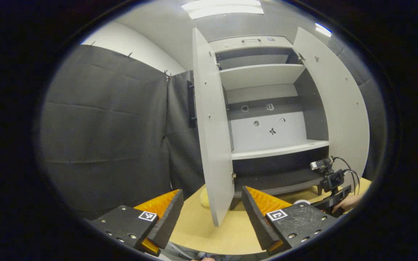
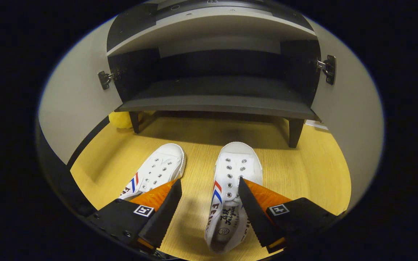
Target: Grab one shoe with the right hand and put it into the shoe cabinet, grab the other shoe with the left hand and put it into the shoe cabinet; then close the right door with the right hand and the left door with the left hand.
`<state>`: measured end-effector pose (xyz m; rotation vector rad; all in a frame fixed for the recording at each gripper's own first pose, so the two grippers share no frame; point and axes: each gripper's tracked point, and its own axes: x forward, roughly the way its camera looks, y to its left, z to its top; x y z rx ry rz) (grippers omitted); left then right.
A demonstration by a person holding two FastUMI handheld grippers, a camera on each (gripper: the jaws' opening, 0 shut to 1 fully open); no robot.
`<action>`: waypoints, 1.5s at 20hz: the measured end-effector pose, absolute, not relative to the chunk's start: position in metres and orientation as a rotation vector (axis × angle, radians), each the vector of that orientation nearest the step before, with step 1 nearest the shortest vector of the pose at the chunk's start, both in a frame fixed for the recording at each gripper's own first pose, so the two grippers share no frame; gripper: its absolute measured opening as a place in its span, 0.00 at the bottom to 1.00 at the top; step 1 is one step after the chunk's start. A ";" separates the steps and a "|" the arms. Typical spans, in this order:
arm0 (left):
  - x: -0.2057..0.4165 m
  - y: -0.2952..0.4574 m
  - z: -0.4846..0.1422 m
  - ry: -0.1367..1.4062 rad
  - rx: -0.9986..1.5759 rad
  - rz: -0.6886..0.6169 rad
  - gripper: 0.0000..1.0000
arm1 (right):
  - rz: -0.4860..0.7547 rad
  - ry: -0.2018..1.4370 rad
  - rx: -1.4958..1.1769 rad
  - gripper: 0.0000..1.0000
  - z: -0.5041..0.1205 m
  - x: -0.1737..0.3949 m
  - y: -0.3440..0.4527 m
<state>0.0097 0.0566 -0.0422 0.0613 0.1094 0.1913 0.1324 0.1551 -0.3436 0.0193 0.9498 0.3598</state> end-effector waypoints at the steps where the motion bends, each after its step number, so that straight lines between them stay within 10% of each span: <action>1: 0.010 0.057 -0.041 0.111 0.063 0.191 0.99 | 0.356 0.969 0.022 0.94 -0.350 0.131 0.156; 7: 0.008 0.057 -0.040 0.114 0.068 0.194 0.99 | 0.317 1.028 0.008 0.87 -0.374 0.134 0.155; 18: 0.007 0.055 -0.040 0.115 0.076 0.181 0.93 | 0.218 1.034 0.019 0.01 -0.372 0.141 0.143; 30: 0.006 0.047 -0.035 0.092 0.076 0.122 0.99 | 0.212 0.954 0.099 0.01 -0.324 0.145 0.132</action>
